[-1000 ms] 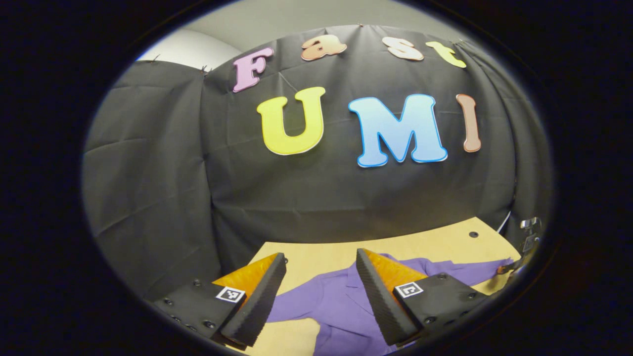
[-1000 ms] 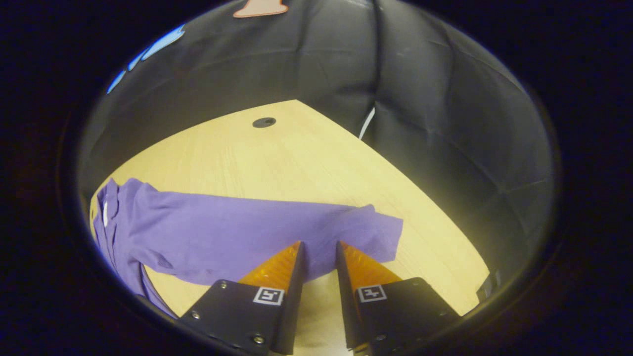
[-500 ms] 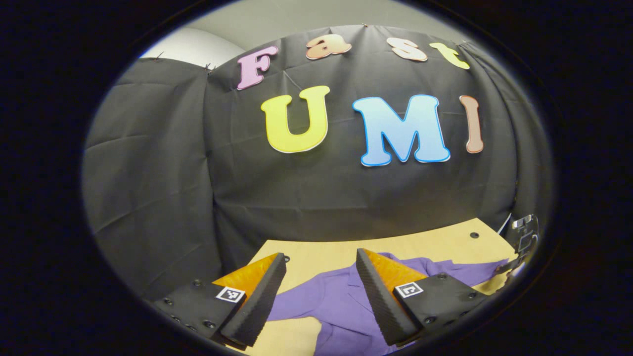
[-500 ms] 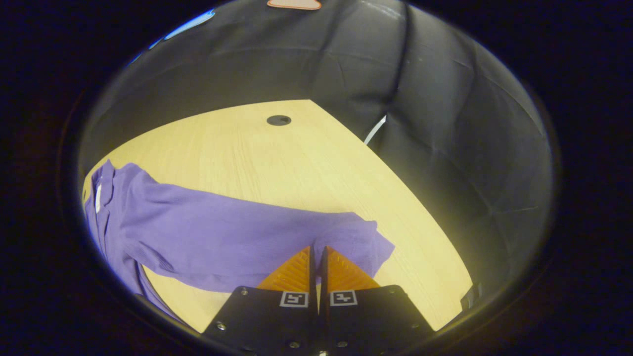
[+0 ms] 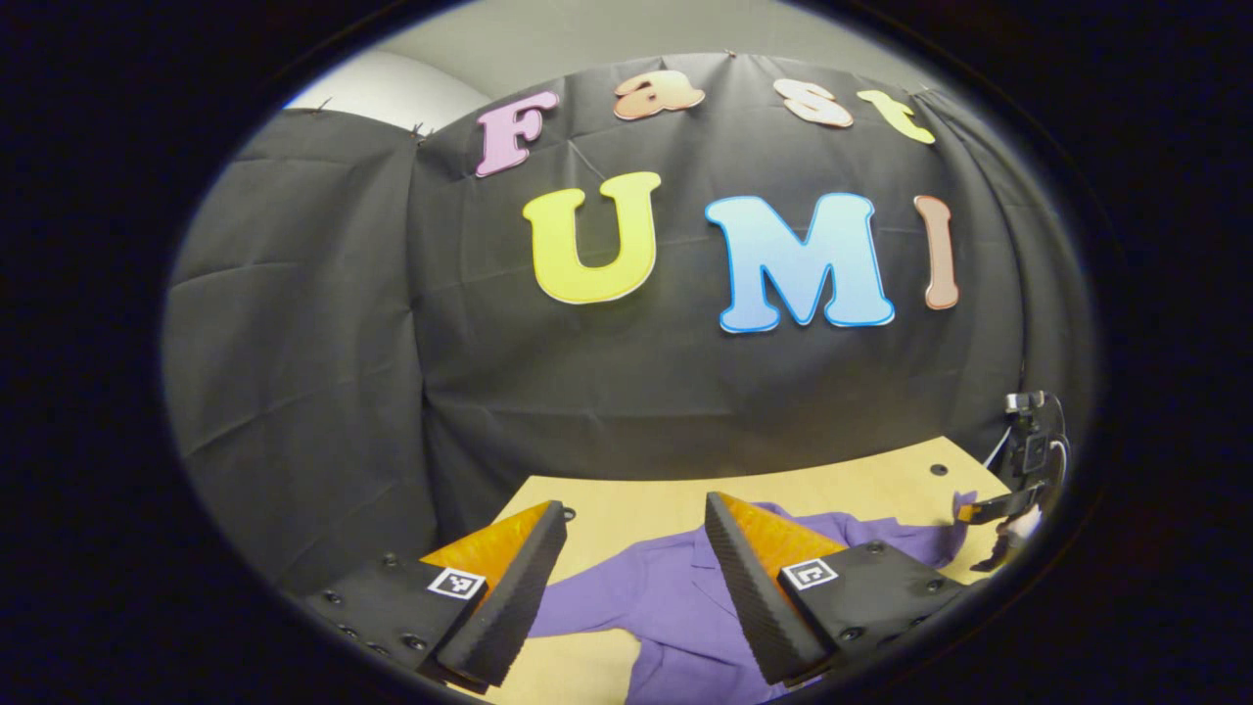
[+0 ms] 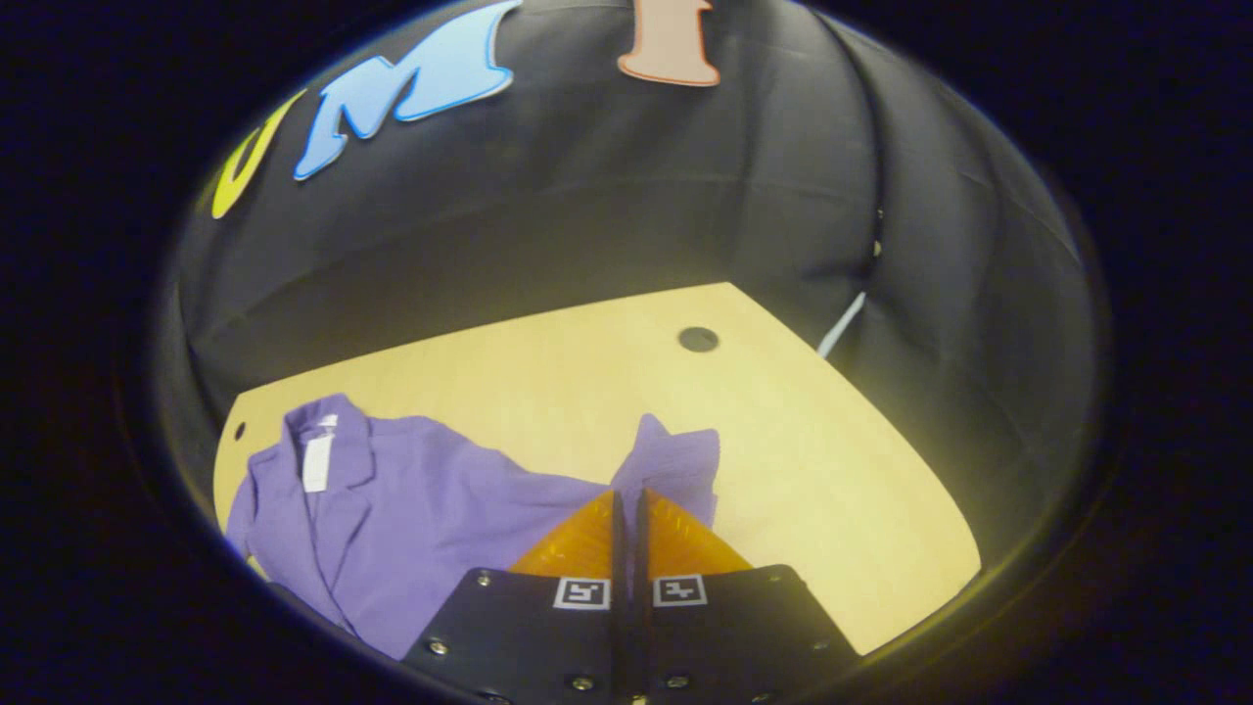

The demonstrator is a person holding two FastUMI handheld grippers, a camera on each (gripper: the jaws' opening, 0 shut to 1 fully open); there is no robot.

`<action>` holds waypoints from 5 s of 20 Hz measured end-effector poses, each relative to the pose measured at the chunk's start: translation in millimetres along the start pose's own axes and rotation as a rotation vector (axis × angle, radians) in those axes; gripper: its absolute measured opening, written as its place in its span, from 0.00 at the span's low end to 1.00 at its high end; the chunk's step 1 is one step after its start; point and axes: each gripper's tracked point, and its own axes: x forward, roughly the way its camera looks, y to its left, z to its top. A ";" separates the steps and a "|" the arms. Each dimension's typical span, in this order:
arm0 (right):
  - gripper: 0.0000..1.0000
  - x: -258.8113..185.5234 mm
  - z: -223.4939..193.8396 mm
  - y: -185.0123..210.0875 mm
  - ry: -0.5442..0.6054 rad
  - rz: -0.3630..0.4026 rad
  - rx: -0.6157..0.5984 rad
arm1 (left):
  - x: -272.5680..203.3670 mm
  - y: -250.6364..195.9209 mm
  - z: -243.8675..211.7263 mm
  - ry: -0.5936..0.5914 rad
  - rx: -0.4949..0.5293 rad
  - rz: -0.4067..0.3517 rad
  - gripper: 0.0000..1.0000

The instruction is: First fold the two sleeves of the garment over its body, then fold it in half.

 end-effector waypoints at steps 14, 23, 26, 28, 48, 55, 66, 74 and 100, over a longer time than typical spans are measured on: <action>0.01 -45.3 -18.7 279.1 -0.002 0.387 -0.181 | -27.4 121.6 -27.2 0.031 -0.029 0.168 0.99; 0.01 -54.1 -67.8 406.3 0.054 0.519 -0.317 | -58.7 219.8 -58.6 0.078 -0.033 0.309 0.95; 0.01 -55.0 -86.8 434.5 0.070 0.536 -0.364 | -71.3 250.3 -70.3 0.092 -0.044 0.352 0.95; 0.01 -50.2 -99.2 445.8 0.092 0.537 -0.387 | -79.2 265.3 -77.2 0.105 -0.056 0.375 0.90; 0.82 -75.0 -126.2 449.2 0.121 0.521 -0.459 | -62.5 306.6 -178.8 0.228 -0.093 0.376 0.99; 0.82 -104.4 -105.9 395.1 0.082 0.487 -0.405 | -28.6 315.7 -232.4 0.311 -0.123 0.364 0.99; 0.82 -152.2 -107.3 253.0 0.101 0.324 -0.286 | 12.8 322.3 -306.3 0.475 -0.176 0.374 0.96; 0.82 -183.4 -102.5 187.1 0.084 0.224 -0.171 | 32.0 330.6 -372.2 0.621 -0.204 0.394 0.96; 0.82 -190.6 -101.4 141.0 0.083 0.186 -0.124 | 65.7 302.4 -395.6 0.660 -0.172 0.354 0.07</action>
